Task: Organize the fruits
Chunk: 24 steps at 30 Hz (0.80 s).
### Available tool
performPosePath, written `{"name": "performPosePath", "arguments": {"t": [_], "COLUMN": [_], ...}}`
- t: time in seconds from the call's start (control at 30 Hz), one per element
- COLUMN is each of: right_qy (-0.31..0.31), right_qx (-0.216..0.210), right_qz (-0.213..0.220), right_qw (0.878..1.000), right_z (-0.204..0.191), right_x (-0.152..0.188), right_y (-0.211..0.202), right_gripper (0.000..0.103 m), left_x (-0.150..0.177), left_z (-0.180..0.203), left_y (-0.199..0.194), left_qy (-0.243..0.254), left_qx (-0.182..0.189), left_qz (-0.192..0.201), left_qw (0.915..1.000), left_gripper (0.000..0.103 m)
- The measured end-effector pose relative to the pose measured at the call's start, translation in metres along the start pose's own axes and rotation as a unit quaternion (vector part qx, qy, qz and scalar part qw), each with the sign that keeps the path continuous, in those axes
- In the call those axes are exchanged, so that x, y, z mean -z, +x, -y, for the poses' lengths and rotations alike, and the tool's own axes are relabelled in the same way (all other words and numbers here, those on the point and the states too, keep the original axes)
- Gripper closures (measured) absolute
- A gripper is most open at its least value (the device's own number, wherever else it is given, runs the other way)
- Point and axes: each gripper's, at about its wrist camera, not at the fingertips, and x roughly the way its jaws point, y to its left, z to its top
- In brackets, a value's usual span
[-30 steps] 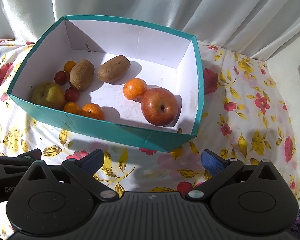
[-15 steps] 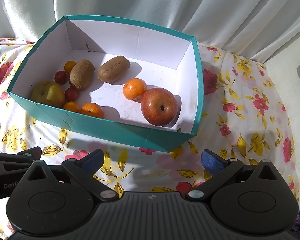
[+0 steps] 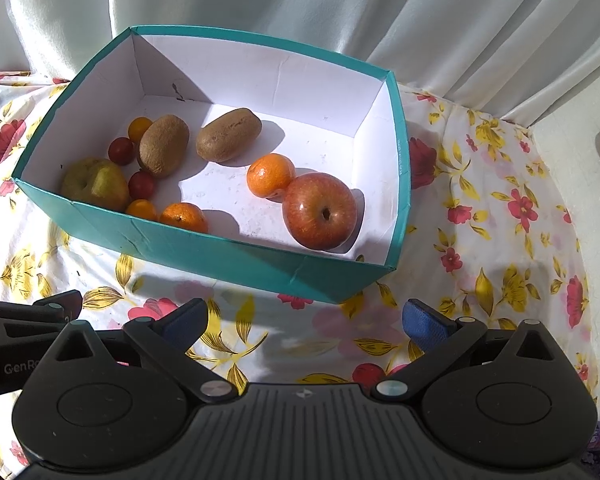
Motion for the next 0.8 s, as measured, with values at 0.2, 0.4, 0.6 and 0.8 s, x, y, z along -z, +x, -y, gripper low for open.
{"name": "performPosePath", "arguments": {"t": [0.2, 0.4, 0.6, 0.8], "right_qy": [-0.001, -0.002, -0.001, -0.001], "right_qx": [-0.001, -0.001, -0.001, -0.004], "right_qz": [-0.001, -0.001, -0.002, -0.002], "right_qw": [1.000, 1.000, 1.000, 1.000], "right_z": [0.0000, -0.0002, -0.0015, -0.0017], "right_x": [0.0001, 0.0003, 0.0005, 0.0002], "right_y": [0.0017, 0.0030, 0.0052, 0.0069], "right_gripper": [0.000, 0.000, 0.000, 0.000], "left_x": [0.0006, 0.0007, 0.0006, 0.0007], "left_z": [-0.0004, -0.0013, -0.0020, -0.0015], "left_y": [0.0011, 0.0023, 0.0039, 0.0053], "left_qy": [0.001, 0.001, -0.002, 0.001], "left_qx": [0.000, 0.001, 0.005, 0.005], "left_qz": [0.001, 0.005, 0.006, 0.007], "left_qw": [1.0000, 1.0000, 1.0000, 1.0000], "left_gripper": [0.012, 0.012, 0.012, 0.013]}}
